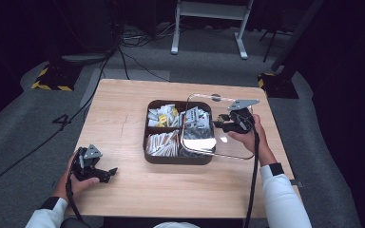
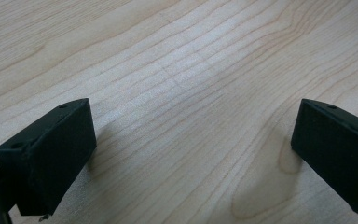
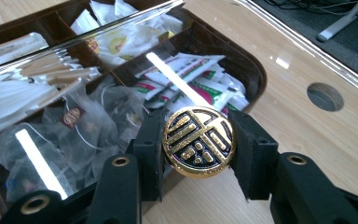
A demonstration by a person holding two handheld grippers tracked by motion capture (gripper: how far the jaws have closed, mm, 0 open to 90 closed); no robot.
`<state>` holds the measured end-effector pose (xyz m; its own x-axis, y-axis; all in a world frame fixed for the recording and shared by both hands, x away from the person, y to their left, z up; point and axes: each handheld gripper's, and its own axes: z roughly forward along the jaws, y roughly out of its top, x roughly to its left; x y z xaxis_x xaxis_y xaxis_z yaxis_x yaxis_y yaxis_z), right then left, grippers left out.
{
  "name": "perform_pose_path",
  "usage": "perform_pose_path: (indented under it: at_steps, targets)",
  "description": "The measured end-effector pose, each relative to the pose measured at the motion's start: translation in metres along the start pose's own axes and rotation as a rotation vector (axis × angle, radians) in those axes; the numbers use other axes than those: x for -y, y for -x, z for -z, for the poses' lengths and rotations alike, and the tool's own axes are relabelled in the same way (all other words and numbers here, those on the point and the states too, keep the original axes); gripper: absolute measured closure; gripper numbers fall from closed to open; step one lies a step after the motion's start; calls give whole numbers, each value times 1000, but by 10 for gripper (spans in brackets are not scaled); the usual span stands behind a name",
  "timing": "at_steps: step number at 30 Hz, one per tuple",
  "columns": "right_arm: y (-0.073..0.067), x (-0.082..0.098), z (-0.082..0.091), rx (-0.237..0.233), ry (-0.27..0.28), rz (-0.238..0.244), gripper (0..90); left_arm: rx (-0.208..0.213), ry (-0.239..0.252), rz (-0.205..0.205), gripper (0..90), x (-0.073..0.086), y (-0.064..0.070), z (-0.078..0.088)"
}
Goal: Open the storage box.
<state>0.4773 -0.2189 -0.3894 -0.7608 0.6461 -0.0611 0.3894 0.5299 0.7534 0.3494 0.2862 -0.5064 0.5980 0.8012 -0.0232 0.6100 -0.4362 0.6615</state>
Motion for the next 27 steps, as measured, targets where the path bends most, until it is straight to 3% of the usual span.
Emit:
perform_pose_path:
  at_steps: [6,27]
  targets:
    - [6,10,7,21,-6,1,586,0,0,0,2,0,0,0]
    - [35,52,36,74,-11,-62,586,-1,0,0,2,0,0,0]
